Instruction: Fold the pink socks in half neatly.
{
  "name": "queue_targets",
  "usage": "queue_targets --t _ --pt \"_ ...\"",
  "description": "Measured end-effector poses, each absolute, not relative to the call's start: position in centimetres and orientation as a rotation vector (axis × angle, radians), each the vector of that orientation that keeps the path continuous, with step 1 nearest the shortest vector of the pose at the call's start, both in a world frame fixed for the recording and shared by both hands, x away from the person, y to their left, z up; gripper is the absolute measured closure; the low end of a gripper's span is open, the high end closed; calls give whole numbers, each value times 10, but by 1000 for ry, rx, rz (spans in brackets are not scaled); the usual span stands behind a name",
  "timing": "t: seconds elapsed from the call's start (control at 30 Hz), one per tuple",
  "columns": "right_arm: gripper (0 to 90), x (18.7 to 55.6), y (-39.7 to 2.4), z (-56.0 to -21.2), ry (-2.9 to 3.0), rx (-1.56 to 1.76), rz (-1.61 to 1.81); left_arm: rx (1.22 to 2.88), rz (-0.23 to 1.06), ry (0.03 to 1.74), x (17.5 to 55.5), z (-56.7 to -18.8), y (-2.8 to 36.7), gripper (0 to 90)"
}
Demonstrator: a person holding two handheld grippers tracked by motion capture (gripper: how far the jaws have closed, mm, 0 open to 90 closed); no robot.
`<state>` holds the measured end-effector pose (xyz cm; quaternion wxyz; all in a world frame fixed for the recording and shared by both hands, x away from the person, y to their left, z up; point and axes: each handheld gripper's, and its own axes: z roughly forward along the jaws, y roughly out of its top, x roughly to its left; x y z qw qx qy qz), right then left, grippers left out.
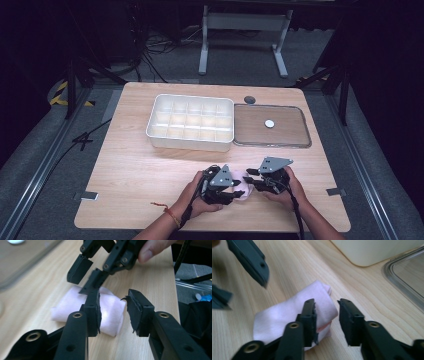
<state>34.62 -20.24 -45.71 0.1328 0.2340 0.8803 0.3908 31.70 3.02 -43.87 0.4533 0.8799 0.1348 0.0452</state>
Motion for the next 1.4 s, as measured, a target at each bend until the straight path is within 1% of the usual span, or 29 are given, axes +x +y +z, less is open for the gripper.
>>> queue_targets --t 0.13,0.2,0.27,0.33,0.43,0.47,0.57,0.7,0.8,0.87,0.93,1.0,1.03,1.1,1.13,1.17,1.2,1.3,1.33,1.4 --pt "554 345 -199 -450 2523 678 1157 2219 169 326 316 -430 49 590" --pt "543 345 -198 -448 2517 689 1168 2241 173 339 316 -430 55 581" --pt "509 345 -196 -442 2501 699 1191 2300 186 355 316 -432 67 548" --pt "500 344 -195 -440 2492 704 1208 2330 189 357 315 -434 74 521" --pt "484 345 -189 -436 2491 719 1205 2410 223 393 311 -444 97 501" --pt "484 345 -189 -436 2491 719 1205 2410 223 393 311 -444 97 498" --pt "459 347 -182 -440 2517 733 1142 2415 224 448 308 -449 119 484" --pt "415 349 -182 -447 2570 773 1088 2386 186 497 305 -453 147 447" --pt "412 352 -181 -460 2628 804 1033 2388 185 554 303 -459 163 423" --pt "383 356 -183 -462 2637 847 1051 2376 186 610 303 -464 177 415" --pt "384 358 -184 -464 2658 875 1064 2391 213 624 305 -468 186 391" --pt "396 362 -188 -468 2685 947 1108 2384 223 647 307 -470 192 376" --pt "404 363 -190 -470 2699 968 1132 2346 218 713 312 -473 202 367" --pt "473 363 -192 -471 2717 975 1165 2310 223 768 315 -474 209 315" --pt "473 363 -192 -471 2717 975 1165 2310 223 768 315 -474 209 294" --pt "541 362 -192 -471 2743 975 1188 2295 227 784 316 -475 213 287" --pt "541 362 -192 -471 2743 975 1188 2283 228 791 316 -476 214 287" --pt "594 362 -191 -472 2778 958 1207 2283 297 803 316 -479 214 268" --pt "632 362 -190 -471 2797 949 1214 2267 308 804 316 -481 214 239" --pt "660 362 -190 -471 2807 939 1217 2253 310 804 315 -482 214 221"
